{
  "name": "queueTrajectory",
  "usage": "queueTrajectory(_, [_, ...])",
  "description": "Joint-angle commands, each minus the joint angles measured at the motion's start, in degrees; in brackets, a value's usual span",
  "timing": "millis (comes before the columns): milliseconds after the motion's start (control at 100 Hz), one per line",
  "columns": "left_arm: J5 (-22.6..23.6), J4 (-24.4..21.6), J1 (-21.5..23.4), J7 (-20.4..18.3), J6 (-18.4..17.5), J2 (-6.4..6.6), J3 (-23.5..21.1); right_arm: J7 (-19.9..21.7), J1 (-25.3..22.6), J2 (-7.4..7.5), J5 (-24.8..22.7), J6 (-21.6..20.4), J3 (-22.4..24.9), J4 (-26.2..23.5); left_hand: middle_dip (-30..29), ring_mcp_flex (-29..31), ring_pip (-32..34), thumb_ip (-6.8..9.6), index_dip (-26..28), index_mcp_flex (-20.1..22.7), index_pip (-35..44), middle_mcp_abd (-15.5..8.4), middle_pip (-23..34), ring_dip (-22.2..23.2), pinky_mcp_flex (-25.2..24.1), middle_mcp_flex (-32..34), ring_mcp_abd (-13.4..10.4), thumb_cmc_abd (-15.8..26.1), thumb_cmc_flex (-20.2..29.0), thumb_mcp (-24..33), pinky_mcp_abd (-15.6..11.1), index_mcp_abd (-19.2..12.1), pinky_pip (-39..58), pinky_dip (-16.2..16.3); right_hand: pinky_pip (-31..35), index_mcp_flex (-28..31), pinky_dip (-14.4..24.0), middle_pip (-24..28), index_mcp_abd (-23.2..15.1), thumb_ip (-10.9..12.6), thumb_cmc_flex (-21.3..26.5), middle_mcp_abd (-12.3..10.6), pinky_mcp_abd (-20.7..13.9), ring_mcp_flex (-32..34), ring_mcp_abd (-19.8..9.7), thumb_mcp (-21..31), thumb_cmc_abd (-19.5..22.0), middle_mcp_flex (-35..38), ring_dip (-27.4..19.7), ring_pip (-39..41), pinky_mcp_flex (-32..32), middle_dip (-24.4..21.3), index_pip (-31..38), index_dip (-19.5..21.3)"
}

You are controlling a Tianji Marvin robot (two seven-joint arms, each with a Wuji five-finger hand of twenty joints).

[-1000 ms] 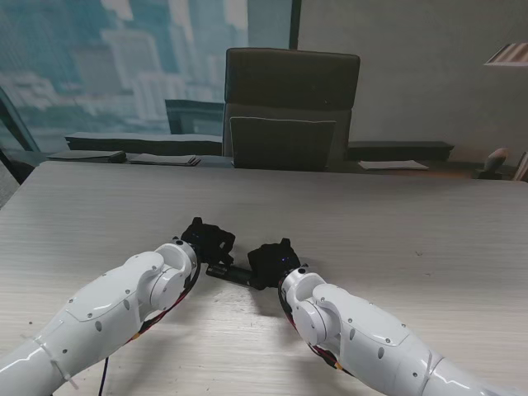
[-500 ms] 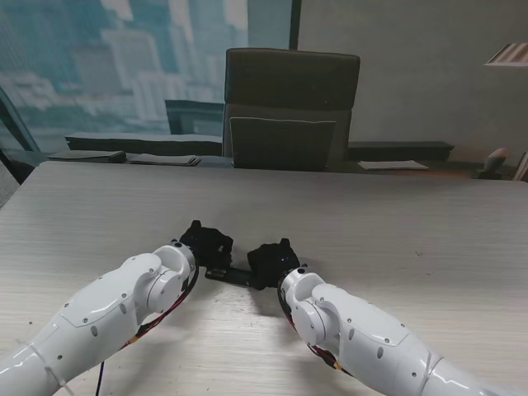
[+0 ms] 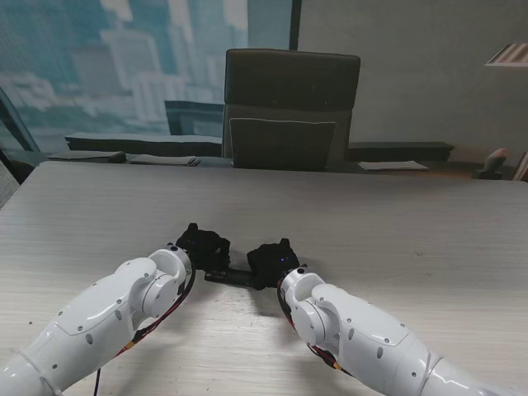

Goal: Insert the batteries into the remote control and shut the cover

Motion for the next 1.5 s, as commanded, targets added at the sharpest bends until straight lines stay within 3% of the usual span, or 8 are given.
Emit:
queueTrajectory(0, [-0.1, 2.0, 2.4, -1.8, -0.2, 0.56, 0.7, 1.8, -1.2, 0.02, 0.3, 0.2, -0.9, 1.2, 4.2, -1.0, -0.2, 0.36, -0.5, 2.2, -1.2, -5.8, 8.2, -0.5, -1.4, 8.0, -0.2, 0.5, 1.5, -1.6, 0.7, 1.0, -1.3, -0.6, -0.4, 1.2, 0.0, 0.2, -1.2, 1.2, 0.2, -0.5, 1.4, 1.9, -1.0, 0.2, -0.6, 0.6, -2.7, -3.6, -0.1, -0.4, -2.4, -1.4])
queueTrajectory(190, [0.6, 1.3, 2.8, -0.7, -0.6, 0.44, -0.1, 1.6, -1.0, 0.00, -0.2, 0.6, -1.4, 1.3, 4.6, -0.5, 0.2, 0.28, -0.5, 2.7, -0.8, -5.7, 8.1, -0.3, -1.1, 8.9, 0.0, 0.8, 2.4, -2.8, 0.8, 0.9, -1.0, -0.4, 1.9, 1.7, 1.0, 2.4, -1.1, -0.5, 1.1, -0.4, 1.2, 3.0, -0.6, 2.2, -3.8, 1.7, -1.5, -0.7, 0.8, 0.6, -1.2, -3.0])
queueTrajectory(400, [0.8, 0.9, 2.9, 0.0, -0.8, 0.32, -0.2, 0.8, -0.8, -0.22, -1.2, 1.9, -2.6, 1.7, 5.2, -0.1, 0.7, 0.36, -0.6, 3.0, -0.2, -5.6, 8.0, -0.1, -0.9, 9.8, 0.2, 1.2, 2.9, -3.8, 0.9, 0.7, -0.6, -0.2, 5.3, 2.3, 2.1, 4.8, -0.8, 0.3, 1.2, -0.3, 0.8, 4.1, -0.4, 3.6, -8.0, 2.7, -0.4, 2.4, 2.3, 1.8, 0.5, -1.2])
queueTrajectory(470, [1.0, 0.7, 3.1, 0.1, -0.8, 0.33, -0.4, 0.5, -0.8, -0.42, -1.2, 2.6, -2.9, 1.9, 5.3, -0.1, 0.8, 0.38, -0.7, 2.9, -0.2, -5.5, 8.0, -0.1, -0.9, 9.7, 0.3, 1.4, 2.4, -4.3, 0.9, 1.0, -0.5, -0.1, 6.9, 2.0, 1.9, 5.7, -1.4, -4.4, 3.6, -0.3, 0.8, 4.8, -0.1, 4.1, -9.8, 3.7, -0.1, 3.7, 2.8, 2.0, 4.2, -5.9])
queueTrajectory(640, [1.9, -0.4, 3.9, 0.1, -1.4, 0.44, -1.4, 0.6, -0.6, -0.83, -0.9, 4.3, -3.6, 2.0, 5.4, -0.2, 0.8, 0.75, -1.0, 3.0, -0.1, -5.5, 8.2, 0.0, -0.8, 9.4, 0.3, 1.8, 1.7, -4.6, 0.8, 0.9, -0.4, 0.0, 8.9, 1.7, 1.4, 6.6, -2.6, -8.5, 11.3, -0.1, 1.1, 7.0, 0.6, 4.1, -11.7, 6.7, 0.0, 5.3, 4.0, 2.0, 13.3, -13.3])
queueTrajectory(830, [2.2, -1.2, 4.4, -0.1, -1.9, 0.49, -2.3, 1.0, -0.6, -1.18, -0.1, 5.7, -3.9, 1.9, 5.3, -0.4, 0.8, 0.87, -1.1, 3.1, -0.2, -5.4, 8.3, 0.0, -1.0, 9.6, 0.5, 2.3, 2.0, -4.9, 0.9, 0.9, -0.4, 0.0, 9.5, 3.1, 1.2, 6.7, -2.8, -8.3, 15.3, 0.3, 1.2, 8.4, 1.0, 4.1, -7.1, 8.6, 0.0, 6.0, 4.4, -0.5, 14.9, -14.9])
queueTrajectory(1290, [5.4, -1.5, 5.9, 5.6, -2.3, 0.21, -3.0, 1.2, -0.7, -1.35, 0.5, 6.2, -3.8, 1.8, 10.4, 3.0, 4.5, 0.61, -0.3, 5.3, 4.9, -6.7, 7.3, 1.5, 1.1, 16.5, 0.9, 1.3, 3.5, -3.6, 0.9, -0.3, 2.4, 1.1, 9.7, 3.6, 1.1, 7.2, -2.5, -8.1, 14.0, 0.5, 1.3, 8.2, 1.4, 3.2, -6.3, 8.7, 0.0, 6.2, 4.2, -0.8, 14.6, -14.9])
queueTrajectory(1490, [7.0, -2.3, 7.1, 7.0, -2.7, 0.30, -3.8, 1.1, -0.7, -1.37, 0.5, 6.3, -3.7, 1.8, 12.1, 4.6, 6.3, 0.60, -0.4, 6.0, 5.6, -7.6, 7.9, 2.2, 2.0, 19.0, 0.9, 0.6, 3.4, -2.5, 0.9, -0.1, 3.4, 1.6, 9.8, 4.2, 1.0, 7.0, -2.6, -7.9, 15.9, 0.7, 1.3, 8.5, 1.4, 3.9, -5.4, 9.3, 0.0, 6.4, 4.3, -1.1, 14.8, -14.7])
